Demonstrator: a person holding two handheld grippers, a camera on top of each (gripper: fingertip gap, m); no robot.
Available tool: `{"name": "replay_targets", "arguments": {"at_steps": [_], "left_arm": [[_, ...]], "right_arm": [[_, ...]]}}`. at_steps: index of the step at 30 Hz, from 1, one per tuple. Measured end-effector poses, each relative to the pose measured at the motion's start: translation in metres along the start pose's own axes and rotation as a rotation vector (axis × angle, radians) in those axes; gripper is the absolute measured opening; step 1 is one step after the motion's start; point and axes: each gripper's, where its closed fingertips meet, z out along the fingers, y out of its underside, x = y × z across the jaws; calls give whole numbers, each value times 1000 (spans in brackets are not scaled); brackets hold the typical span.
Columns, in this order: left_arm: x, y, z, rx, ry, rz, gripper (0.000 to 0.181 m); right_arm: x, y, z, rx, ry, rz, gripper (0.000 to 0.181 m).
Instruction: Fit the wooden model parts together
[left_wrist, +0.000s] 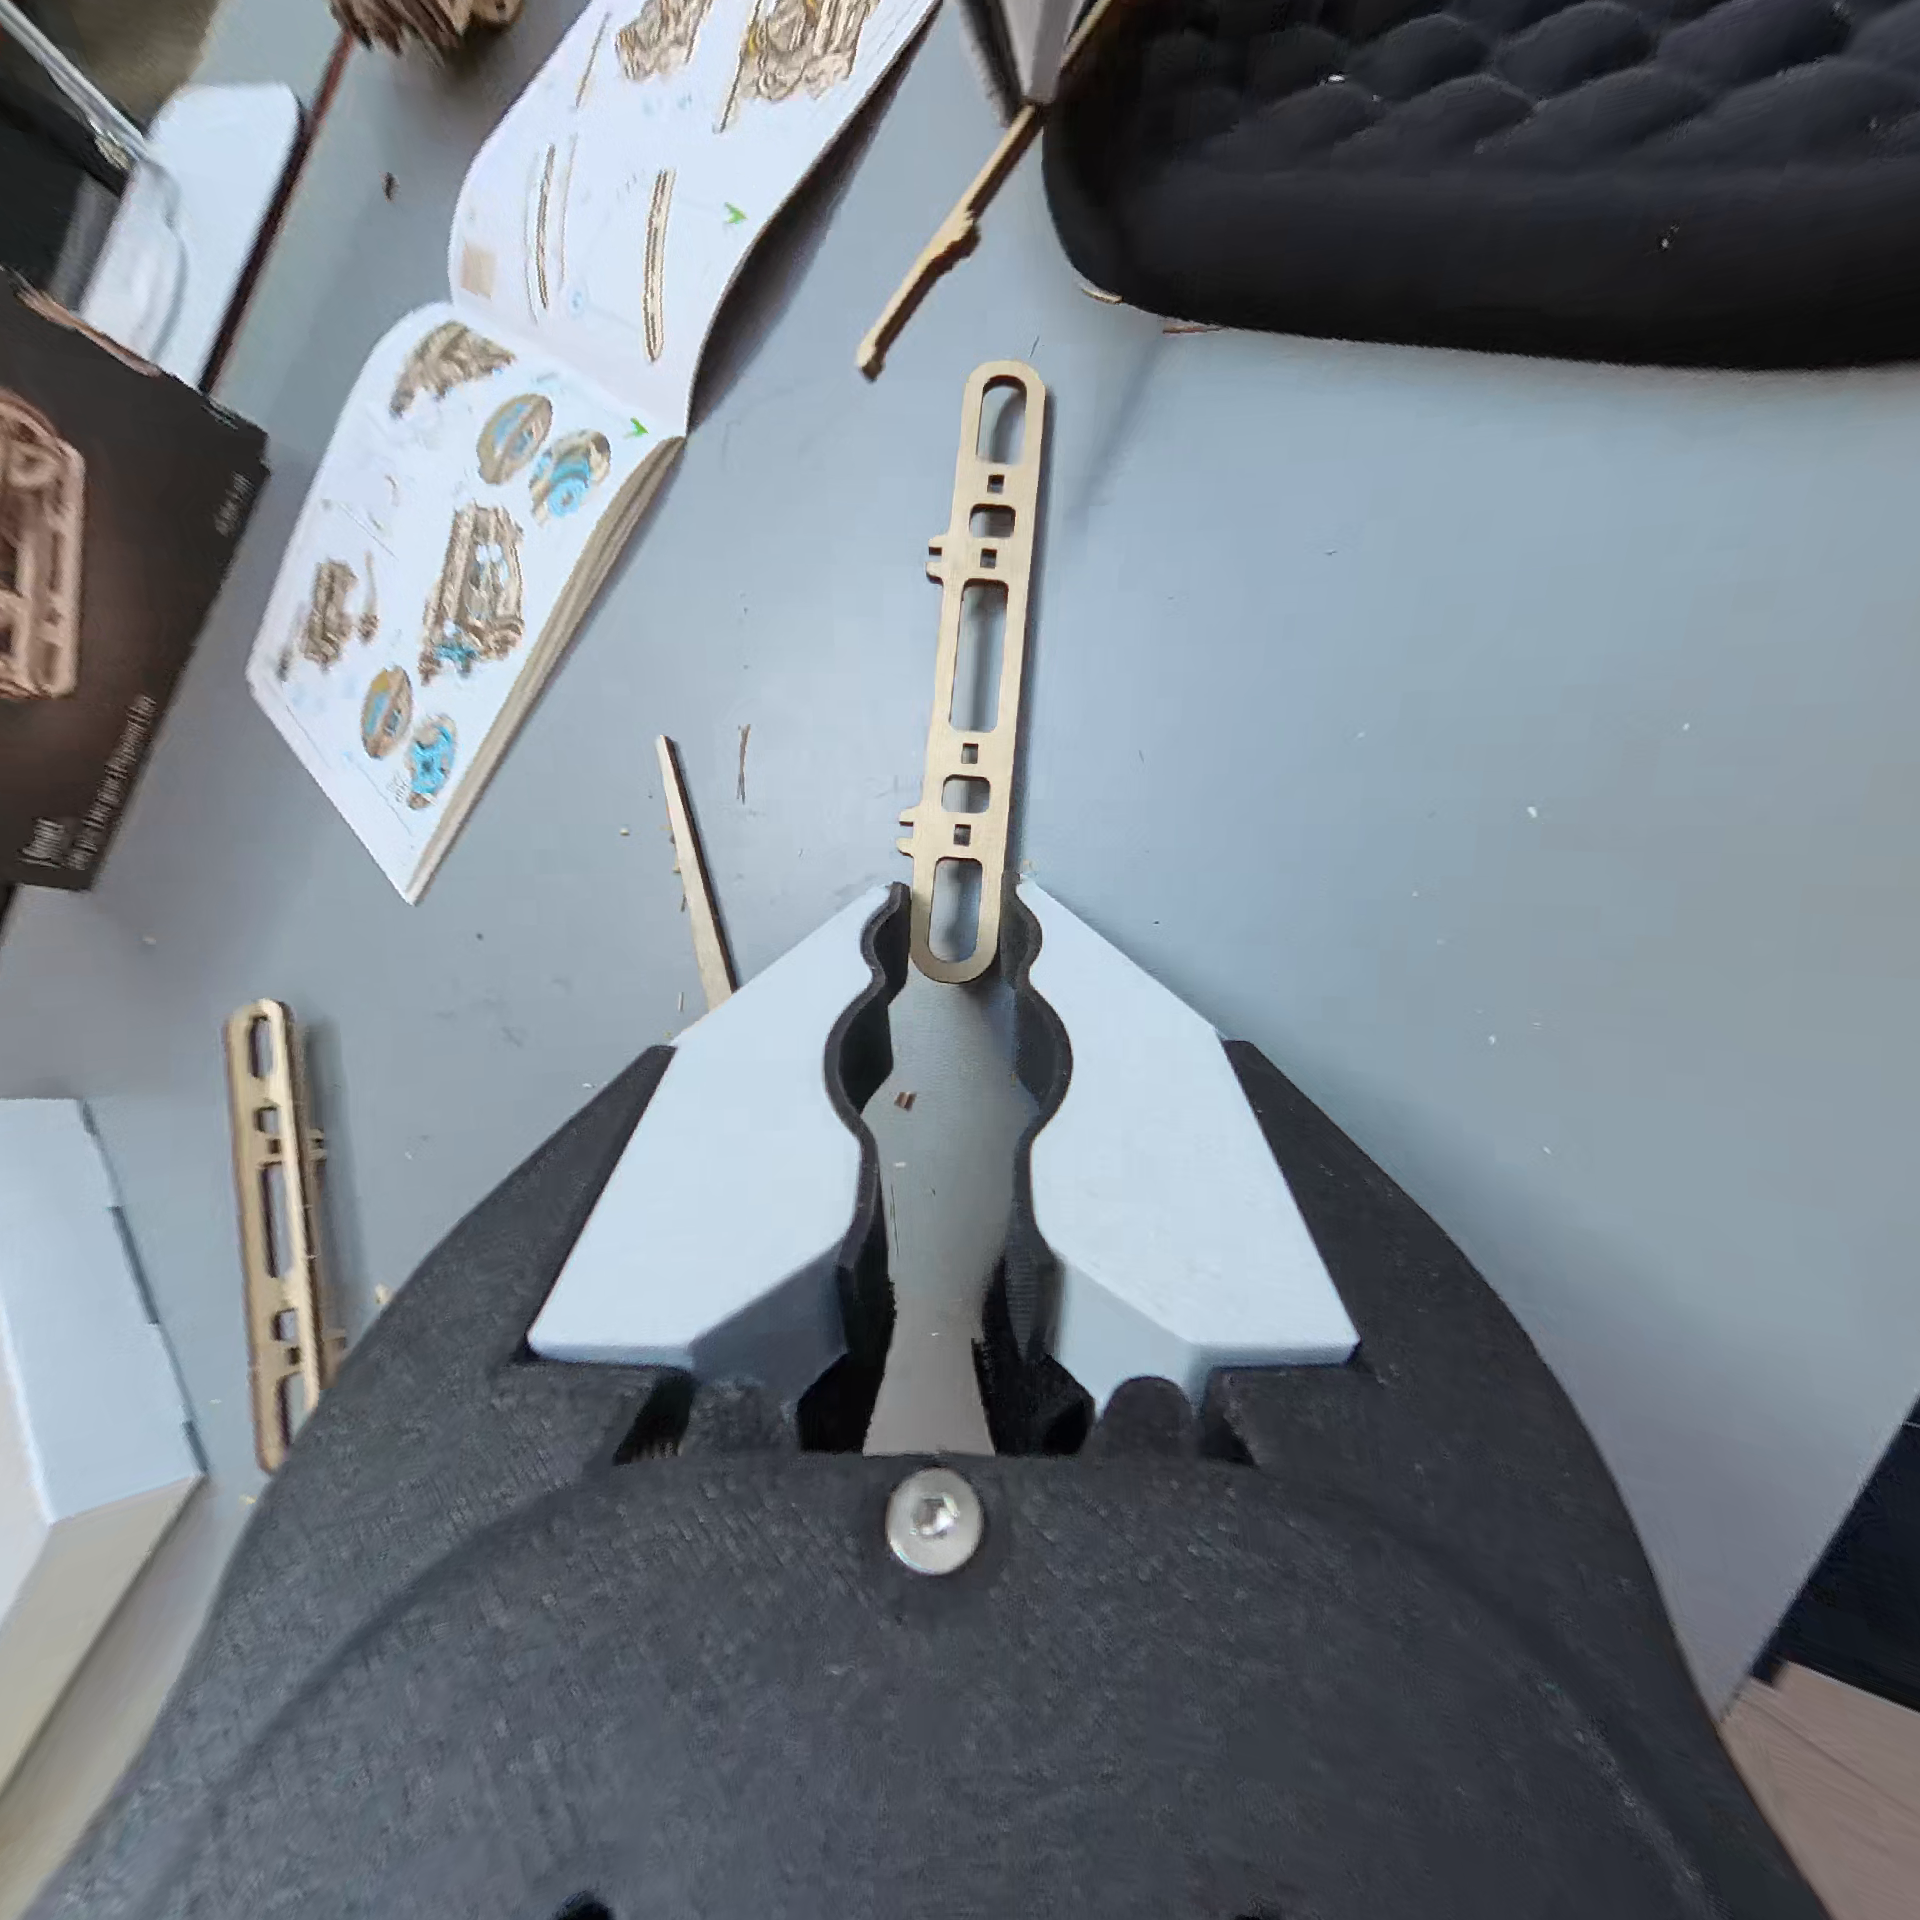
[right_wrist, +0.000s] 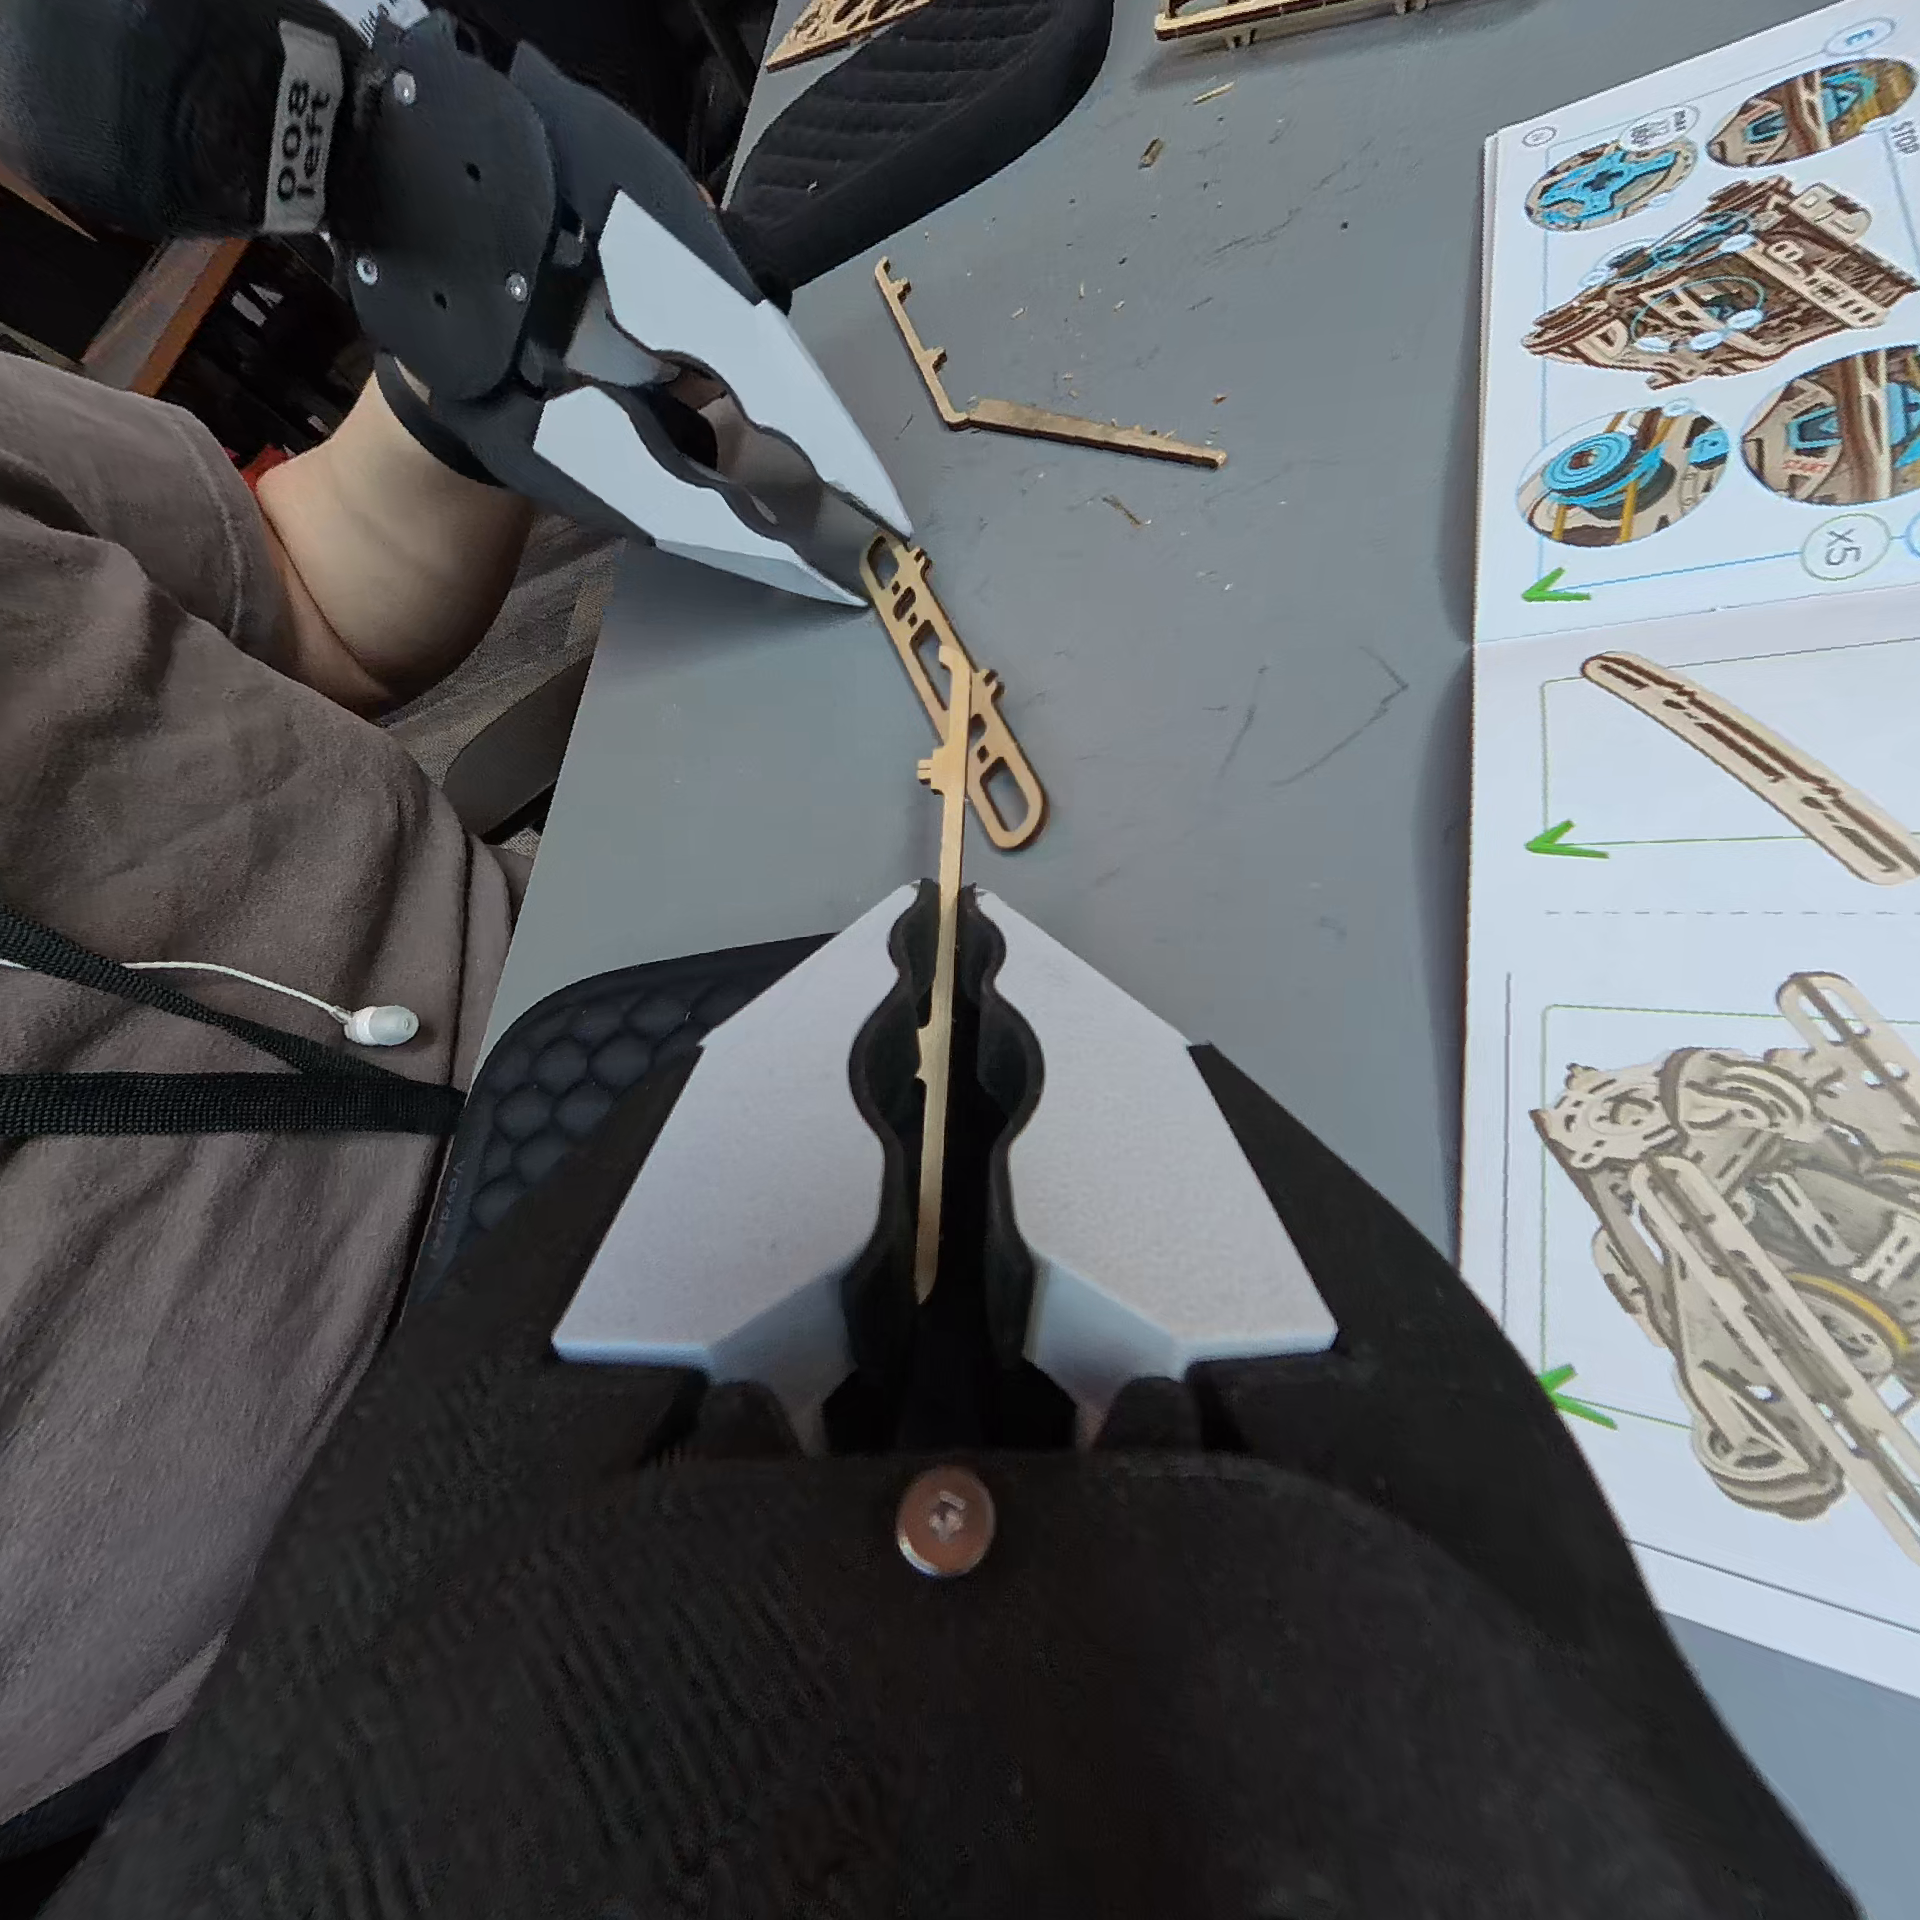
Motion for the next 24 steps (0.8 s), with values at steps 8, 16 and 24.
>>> {"name": "replay_targets", "arguments": {"at_steps": [8,16,24], "left_arm": [[7,-9,-7,63,-192,454,15],[4,-9,-7,65,-303,573,15],[7,-10,-8,86,-298,546,15]], "right_arm": [[13,-27,9,-50,-66,75,1],[0,-19,69,-327,-210,77,1],[-17,-16,86,-379,-328,164,0]]}}
